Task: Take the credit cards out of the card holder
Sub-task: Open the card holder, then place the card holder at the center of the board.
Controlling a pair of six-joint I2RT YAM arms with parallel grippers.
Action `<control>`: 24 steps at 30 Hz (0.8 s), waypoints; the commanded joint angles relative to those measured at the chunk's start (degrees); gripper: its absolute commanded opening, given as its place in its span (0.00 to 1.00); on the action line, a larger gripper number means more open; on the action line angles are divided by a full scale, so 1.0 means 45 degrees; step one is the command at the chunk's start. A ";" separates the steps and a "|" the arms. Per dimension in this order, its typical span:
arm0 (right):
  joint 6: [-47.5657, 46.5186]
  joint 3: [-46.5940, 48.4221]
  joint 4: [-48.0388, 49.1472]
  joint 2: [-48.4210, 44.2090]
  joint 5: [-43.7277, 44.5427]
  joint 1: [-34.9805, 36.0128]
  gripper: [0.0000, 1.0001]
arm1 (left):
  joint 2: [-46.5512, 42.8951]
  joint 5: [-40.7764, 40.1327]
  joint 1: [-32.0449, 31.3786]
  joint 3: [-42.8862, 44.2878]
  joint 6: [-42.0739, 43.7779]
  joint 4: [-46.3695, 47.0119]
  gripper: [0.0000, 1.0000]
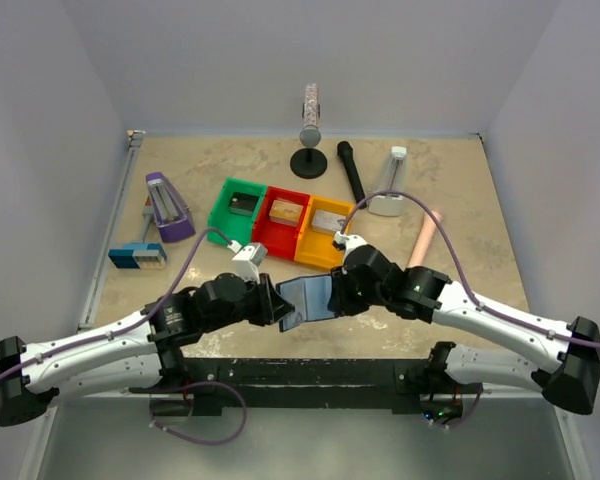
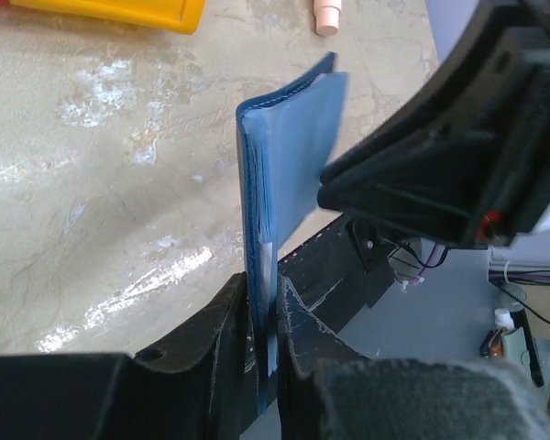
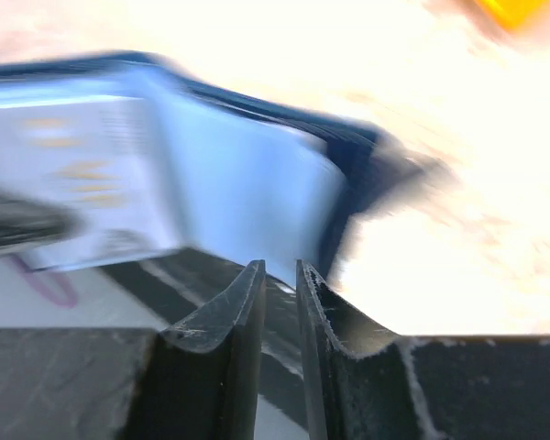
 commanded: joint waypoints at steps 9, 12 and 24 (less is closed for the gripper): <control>-0.0046 -0.1515 -0.0443 -0.3202 0.0304 -0.1553 0.24 | -0.0858 -0.0100 -0.0049 -0.1611 -0.0658 0.0860 0.00; -0.0592 -0.1670 -0.0212 -0.4804 0.0112 -0.1553 0.24 | -0.0390 -0.0218 -0.0049 -0.1747 -0.0716 0.1015 0.00; -0.0262 -0.3194 0.4611 -0.2528 -0.4362 -0.1533 0.24 | 0.2599 0.0524 0.0400 -0.2431 -0.0463 0.4785 0.00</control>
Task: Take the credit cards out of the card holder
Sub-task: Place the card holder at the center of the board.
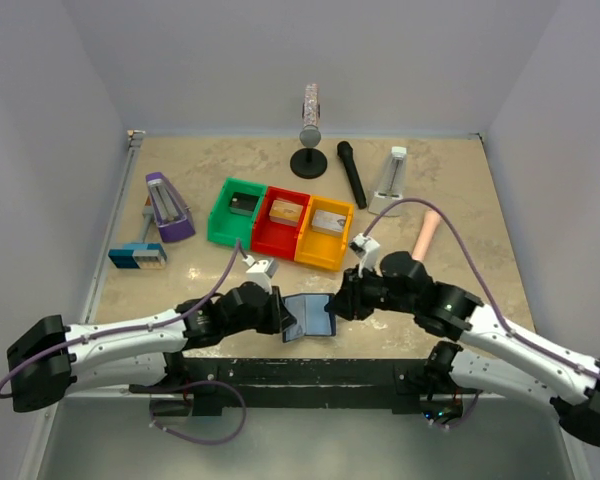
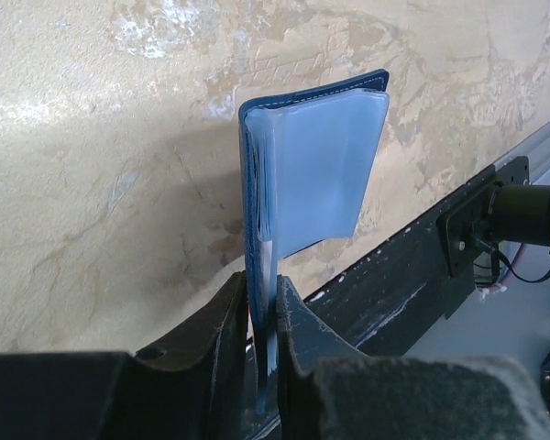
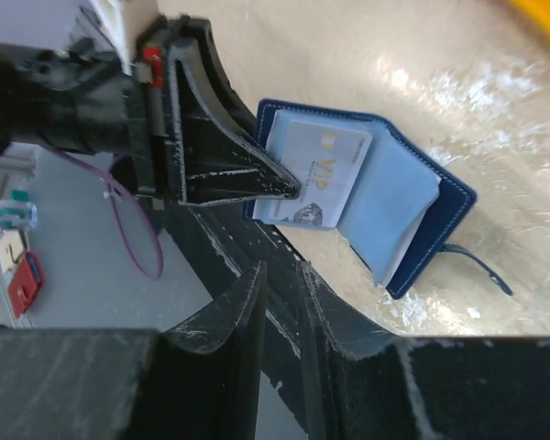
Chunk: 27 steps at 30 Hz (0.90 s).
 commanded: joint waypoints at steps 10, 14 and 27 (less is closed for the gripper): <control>0.1025 -0.0562 0.3896 0.5490 -0.1792 -0.0028 0.18 | 0.1078 0.0628 0.0396 -0.0232 0.0154 0.2622 0.00; 0.1357 -0.0873 0.4519 0.6292 -0.1596 -0.0300 0.16 | 0.1215 0.0628 0.0474 -0.0232 0.0193 0.2408 0.00; 0.2041 -0.1987 0.6844 0.8909 -0.3002 -0.2000 0.11 | 0.1664 0.0726 0.0826 0.0021 0.0135 0.1528 0.00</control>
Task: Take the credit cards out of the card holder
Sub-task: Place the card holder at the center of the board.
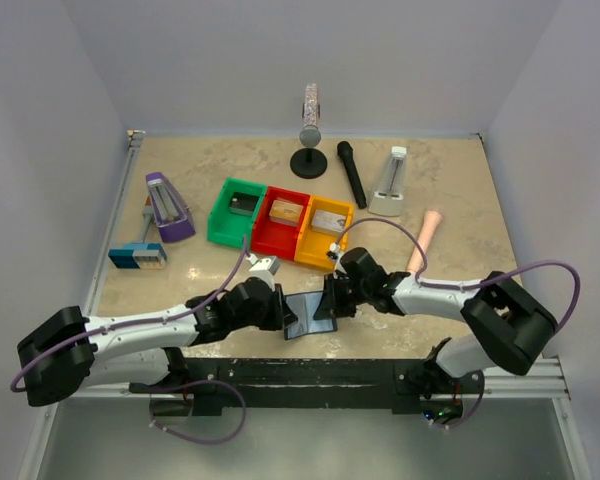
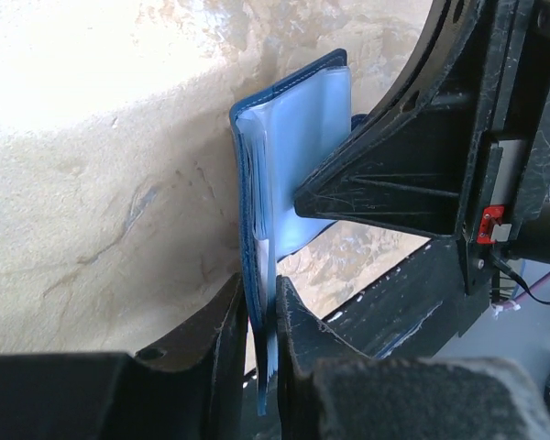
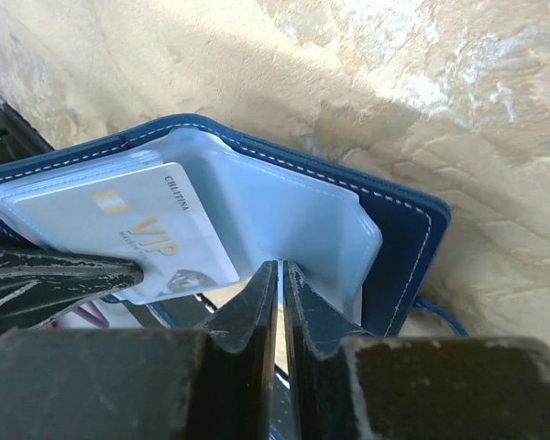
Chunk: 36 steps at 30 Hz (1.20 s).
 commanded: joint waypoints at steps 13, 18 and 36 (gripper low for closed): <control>0.0244 -0.0904 0.2559 0.2500 -0.1136 -0.1375 0.09 | 0.0926 0.0173 0.0673 0.0333 -0.0031 -0.0920 0.00; 0.0108 -0.1099 0.2364 0.2365 -0.0960 -0.1394 0.09 | 0.1082 0.0114 0.0849 0.0314 0.0008 -0.1252 0.04; 0.0654 -0.2291 0.2169 -0.0157 -0.0472 -0.1394 0.16 | 0.0828 0.0211 0.0869 0.0294 0.0750 -0.1584 0.00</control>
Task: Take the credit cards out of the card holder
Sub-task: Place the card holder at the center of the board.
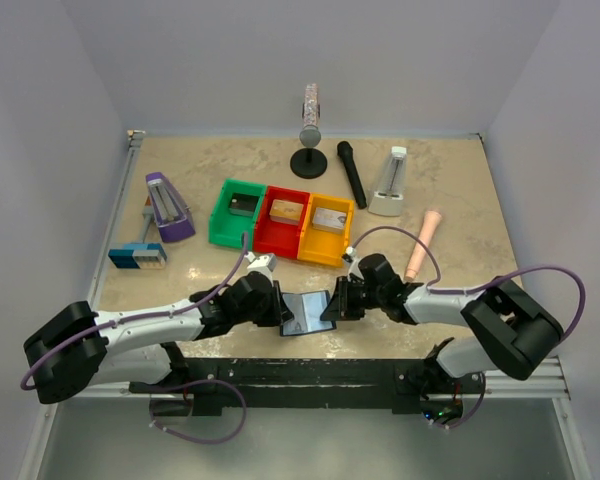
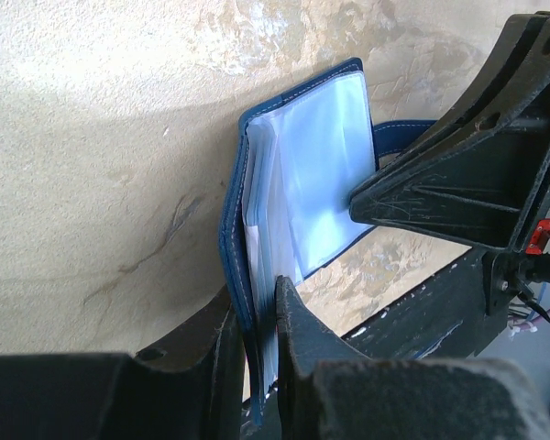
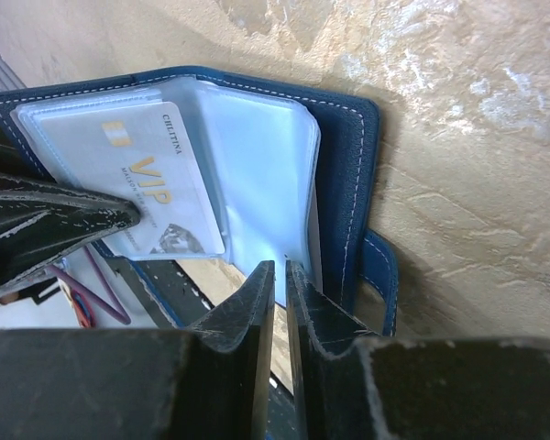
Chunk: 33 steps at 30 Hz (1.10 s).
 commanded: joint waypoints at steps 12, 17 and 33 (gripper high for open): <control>0.0248 -0.0612 -0.1097 -0.0044 0.1401 -0.0054 0.12 | -0.0626 -0.0348 0.0087 -0.0149 0.0677 -0.1791 0.34; 0.0248 -0.0710 -0.1390 -0.0474 0.1499 -0.0034 0.11 | -0.1251 -0.0719 0.0106 -0.0324 0.0697 -0.2338 0.41; -0.0142 -0.0477 -0.2990 -0.2074 0.1889 -0.0015 0.13 | -0.3651 -0.1695 0.0282 -0.0540 0.0404 -0.3901 0.45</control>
